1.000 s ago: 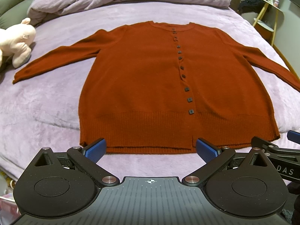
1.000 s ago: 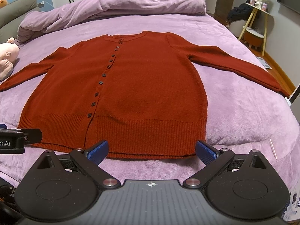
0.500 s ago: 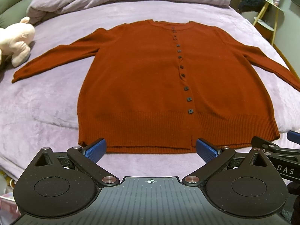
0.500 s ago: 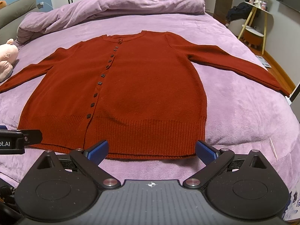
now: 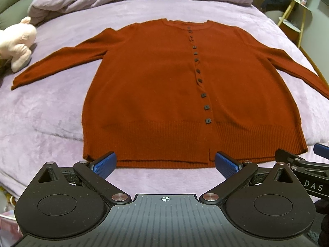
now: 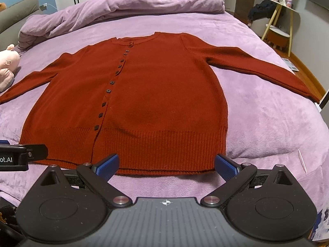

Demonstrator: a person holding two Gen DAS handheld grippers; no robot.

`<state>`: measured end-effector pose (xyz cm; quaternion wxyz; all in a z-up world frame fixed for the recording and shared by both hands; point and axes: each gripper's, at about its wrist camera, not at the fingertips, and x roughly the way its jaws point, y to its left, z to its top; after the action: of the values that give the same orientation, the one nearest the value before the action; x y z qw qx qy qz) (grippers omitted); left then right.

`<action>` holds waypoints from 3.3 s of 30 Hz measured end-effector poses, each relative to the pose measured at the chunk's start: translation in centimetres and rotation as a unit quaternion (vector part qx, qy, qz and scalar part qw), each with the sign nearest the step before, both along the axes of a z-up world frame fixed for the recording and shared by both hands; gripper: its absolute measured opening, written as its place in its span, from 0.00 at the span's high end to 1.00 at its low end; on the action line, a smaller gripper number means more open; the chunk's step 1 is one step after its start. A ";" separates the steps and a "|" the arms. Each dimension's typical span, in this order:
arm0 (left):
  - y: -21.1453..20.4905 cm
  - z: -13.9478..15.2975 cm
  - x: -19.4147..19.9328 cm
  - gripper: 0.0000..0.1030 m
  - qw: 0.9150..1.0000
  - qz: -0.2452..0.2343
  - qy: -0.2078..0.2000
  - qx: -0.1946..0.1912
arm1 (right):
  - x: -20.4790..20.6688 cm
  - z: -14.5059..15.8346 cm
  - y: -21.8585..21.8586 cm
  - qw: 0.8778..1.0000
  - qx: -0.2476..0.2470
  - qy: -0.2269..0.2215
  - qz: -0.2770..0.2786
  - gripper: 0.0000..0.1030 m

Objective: Fold small clothes

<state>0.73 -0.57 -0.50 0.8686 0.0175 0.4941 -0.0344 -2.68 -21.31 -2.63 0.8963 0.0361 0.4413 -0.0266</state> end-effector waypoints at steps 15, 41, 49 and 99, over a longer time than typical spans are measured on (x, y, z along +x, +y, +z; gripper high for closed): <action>-0.3 -1.2 1.1 0.00 1.000 -0.003 0.021 -0.001 | 0.7 -1.0 -0.7 1.000 0.016 0.009 -0.001 0.04; -1.3 -1.0 5.5 0.00 0.997 -0.062 -0.010 -0.053 | 3.4 -2.5 -12.1 0.965 0.217 -0.121 -0.080 0.04; -0.4 0.6 10.2 0.00 0.998 -0.006 -0.062 -0.025 | 6.7 -4.5 -28.9 0.893 0.233 -0.172 -0.344 0.54; -3.2 -11.5 28.2 0.18 0.916 0.011 0.108 -0.386 | 16.1 -12.1 -11.1 0.946 0.297 -0.111 -0.074 0.81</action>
<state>28.89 -3.78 -12.04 0.7494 -0.3284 0.5335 -0.2144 13.40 -32.43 -14.68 0.8838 0.3359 0.3227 0.0435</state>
